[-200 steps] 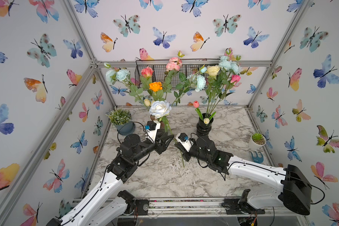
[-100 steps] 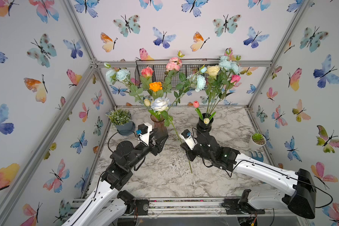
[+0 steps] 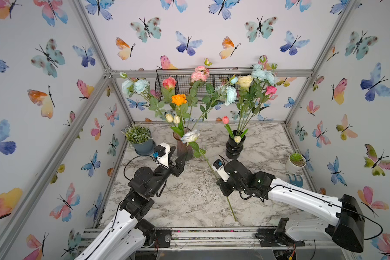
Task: Pick out blue flowers from the vase
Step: Place the flower at the center of the board.
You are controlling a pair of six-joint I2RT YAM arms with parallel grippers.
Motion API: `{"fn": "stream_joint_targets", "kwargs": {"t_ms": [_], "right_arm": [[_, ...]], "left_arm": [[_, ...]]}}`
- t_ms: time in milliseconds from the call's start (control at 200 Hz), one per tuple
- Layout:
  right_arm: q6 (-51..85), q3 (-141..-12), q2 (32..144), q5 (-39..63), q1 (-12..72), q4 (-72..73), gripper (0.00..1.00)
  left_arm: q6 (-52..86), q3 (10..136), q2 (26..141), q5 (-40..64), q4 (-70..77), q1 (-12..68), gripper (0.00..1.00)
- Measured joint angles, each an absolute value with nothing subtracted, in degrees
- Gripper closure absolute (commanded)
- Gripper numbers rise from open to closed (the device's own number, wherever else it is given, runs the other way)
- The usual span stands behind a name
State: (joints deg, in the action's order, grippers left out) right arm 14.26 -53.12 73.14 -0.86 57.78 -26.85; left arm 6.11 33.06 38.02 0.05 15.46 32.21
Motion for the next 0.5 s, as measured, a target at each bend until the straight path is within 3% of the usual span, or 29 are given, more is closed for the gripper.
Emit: {"fn": "stream_joint_targets", "kwargs": {"t_ms": [105, 275, 501], "right_arm": [[15.68, -51.29, 73.12, -0.56, 57.78, -28.32, 0.98], [17.02, -48.97, 74.08, 0.56, 55.99, -28.36, 0.98], [16.84, -49.45, 83.00, 5.96, 47.07, -25.19, 0.98]], "left_arm": [[6.39, 32.40, 39.38, -0.08, 17.54, 30.98, 0.00], [8.47, 30.26, 42.06, 1.98, 21.91, 25.30, 0.02], [12.97, 26.06, 43.05, -0.36, 24.62, 22.22, 0.02]]}}
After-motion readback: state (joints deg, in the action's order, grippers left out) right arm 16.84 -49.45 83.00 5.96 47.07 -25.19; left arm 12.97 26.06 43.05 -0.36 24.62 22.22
